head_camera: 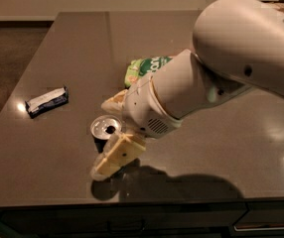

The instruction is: Pick redbull can

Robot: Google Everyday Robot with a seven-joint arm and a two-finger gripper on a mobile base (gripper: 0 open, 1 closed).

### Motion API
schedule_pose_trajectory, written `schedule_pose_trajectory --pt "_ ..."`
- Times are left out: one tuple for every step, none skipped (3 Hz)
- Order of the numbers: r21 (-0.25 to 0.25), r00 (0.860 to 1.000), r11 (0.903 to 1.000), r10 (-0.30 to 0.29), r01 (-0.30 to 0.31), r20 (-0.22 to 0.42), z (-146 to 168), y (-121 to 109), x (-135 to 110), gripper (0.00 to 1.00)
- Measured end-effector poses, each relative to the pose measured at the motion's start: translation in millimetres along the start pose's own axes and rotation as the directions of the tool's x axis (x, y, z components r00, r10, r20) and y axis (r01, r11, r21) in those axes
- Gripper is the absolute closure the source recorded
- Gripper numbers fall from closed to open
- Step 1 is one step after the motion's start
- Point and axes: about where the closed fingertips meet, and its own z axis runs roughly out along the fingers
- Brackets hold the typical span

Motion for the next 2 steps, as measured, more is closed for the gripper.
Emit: schedule_pose_trajectory --pt "-0.009 1.000 0.9999 0.009 -0.009 0.017 0.4 -4.9 -7.9 0.41" --pt "-0.023 0.999 0.9991 0.038 -0.037 0.036 -6.6 -12.9 -10.8 0.65"
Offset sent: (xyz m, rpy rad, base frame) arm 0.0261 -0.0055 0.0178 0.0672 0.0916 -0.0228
